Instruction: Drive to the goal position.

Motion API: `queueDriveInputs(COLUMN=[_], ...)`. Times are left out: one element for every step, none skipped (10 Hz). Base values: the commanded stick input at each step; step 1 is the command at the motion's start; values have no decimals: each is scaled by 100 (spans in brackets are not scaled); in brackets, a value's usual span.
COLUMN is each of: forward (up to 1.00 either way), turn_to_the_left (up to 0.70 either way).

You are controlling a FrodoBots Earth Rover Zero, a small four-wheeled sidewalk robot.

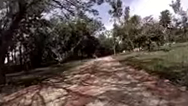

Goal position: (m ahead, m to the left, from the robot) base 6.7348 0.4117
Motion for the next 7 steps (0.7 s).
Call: queueDriveInputs(forward=[70,70,70,70,70,70,70], turn_to_the_left=[0,0,0,-35,-32,-16,0])
